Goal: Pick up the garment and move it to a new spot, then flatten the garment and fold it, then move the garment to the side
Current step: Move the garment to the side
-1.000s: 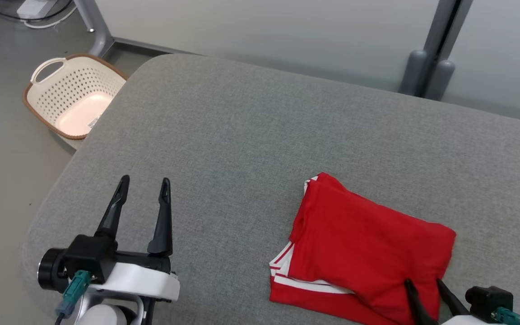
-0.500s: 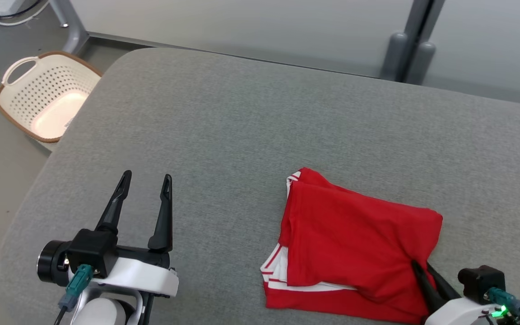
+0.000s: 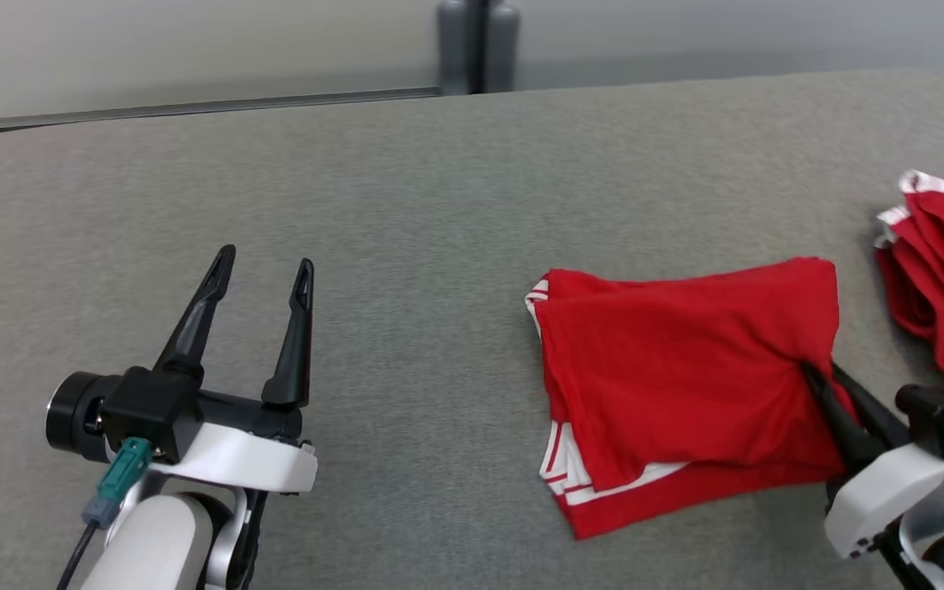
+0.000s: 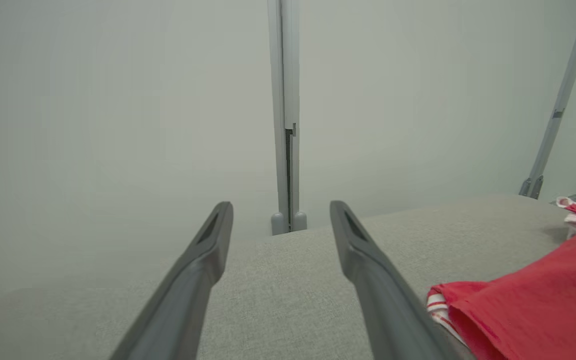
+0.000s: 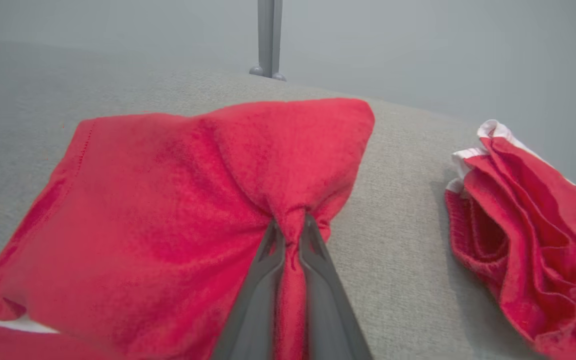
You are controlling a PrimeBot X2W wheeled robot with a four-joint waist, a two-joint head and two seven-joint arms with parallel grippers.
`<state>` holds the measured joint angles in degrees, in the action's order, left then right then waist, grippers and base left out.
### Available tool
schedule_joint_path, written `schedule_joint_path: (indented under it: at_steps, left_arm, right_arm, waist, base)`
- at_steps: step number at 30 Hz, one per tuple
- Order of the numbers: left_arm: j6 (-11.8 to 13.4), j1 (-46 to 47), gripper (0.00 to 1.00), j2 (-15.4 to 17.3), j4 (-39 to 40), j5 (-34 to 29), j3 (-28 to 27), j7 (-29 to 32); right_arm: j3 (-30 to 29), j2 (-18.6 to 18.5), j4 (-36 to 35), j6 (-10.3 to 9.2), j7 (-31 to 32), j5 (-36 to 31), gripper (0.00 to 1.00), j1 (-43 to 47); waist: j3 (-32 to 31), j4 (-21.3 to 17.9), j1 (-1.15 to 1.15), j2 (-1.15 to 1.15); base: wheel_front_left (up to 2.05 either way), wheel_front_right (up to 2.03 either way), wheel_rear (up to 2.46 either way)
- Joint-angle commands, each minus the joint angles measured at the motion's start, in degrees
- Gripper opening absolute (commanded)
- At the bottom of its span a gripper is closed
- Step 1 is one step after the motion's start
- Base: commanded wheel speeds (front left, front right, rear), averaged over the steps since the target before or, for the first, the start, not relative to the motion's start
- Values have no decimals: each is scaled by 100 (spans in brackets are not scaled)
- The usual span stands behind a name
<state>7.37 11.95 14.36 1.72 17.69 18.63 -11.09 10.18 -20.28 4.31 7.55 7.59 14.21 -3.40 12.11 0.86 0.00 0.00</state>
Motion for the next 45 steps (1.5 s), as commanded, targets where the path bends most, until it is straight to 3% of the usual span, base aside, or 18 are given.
schedule_joint_path:
  at_steps: [1, 5, 8, 16, 20, 25, 26, 27, 28, 36, 40, 45]
  left_arm:
    - [-17, 161, 100, 65, 41, -46, -20, 15]
    - [-13, 348, 100, 162, 150, -110, -38, 102]
    - [-85, 597, 100, 236, 258, -177, 6, 176]
    - [-183, 1150, 100, 386, 483, -356, 60, 215]
    - [-214, 1253, 100, 435, 652, -445, 109, 222]
    - [-284, 1375, 100, 407, 762, -491, 257, 260]
    - [-297, 1403, 100, 411, 760, -504, 283, 274]
    - [-318, 1432, 100, 402, 759, -498, 309, 271]
    - [-317, 1448, 100, 413, 746, -508, 313, 276]
    - [-203, 1005, 100, 442, 540, -323, 223, 136]
    - [-100, 612, 100, 396, 422, -159, 150, 23]
    - [105, 77, 100, 362, 332, 5, 25, -82]
  right_arm:
    - [-5, -98, -24, -13, -83, 48, 0, -220]
    - [-45, -156, 176, -13, -227, 180, 0, -863]
    - [-170, -238, 502, -13, -374, 154, 0, -1466]
    - [-1167, -1064, 881, -13, -564, 188, 0, -2288]
    - [-1395, -1273, 1319, -13, -566, 276, 0, -2454]
    - [-1494, -1265, 2394, -14, -704, 289, 0, -2808]
    - [-1510, -1235, 2611, -13, -766, 272, 35, -2861]
    - [-1549, -1215, 2833, -14, -840, 212, 89, -2934]
    - [-1630, -1169, 3032, -13, -942, 204, 100, -3009]
    - [-1761, -694, 3854, -13, -2014, 131, 100, -2861]
    - [-1594, -361, 3437, -13, -2245, 150, 100, -2395]
    - [-1377, 187, 2282, -13, -2279, 57, 100, -1591]
  waist:
    - [445, -873, 0, 0]
    - [776, -1313, 0, 0]
    - [1111, -1422, 0, 0]
    - [1794, -1355, 0, 0]
    - [1960, -1354, 0, 0]
    - [2083, -1188, 0, 0]
    - [2099, -1155, 0, 0]
    - [2104, -1121, 0, 0]
    - [2093, -1095, 0, 0]
    - [1640, -1117, 0, 0]
    - [1196, -1179, 0, 0]
    - [607, -1225, 0, 0]
  base:
    - [0, 0, 0]
    - [0, 0, 0]
    - [0, 0, 0]
    - [0, 0, 0]
    - [0, 0, 0]
    - [0, 0, 0]
    - [0, 0, 0]
    - [0, 0, 0]
    - [0, 0, 0]
    - [0, 0, 0]
    - [0, 0, 0]
    - [0, 0, 0]
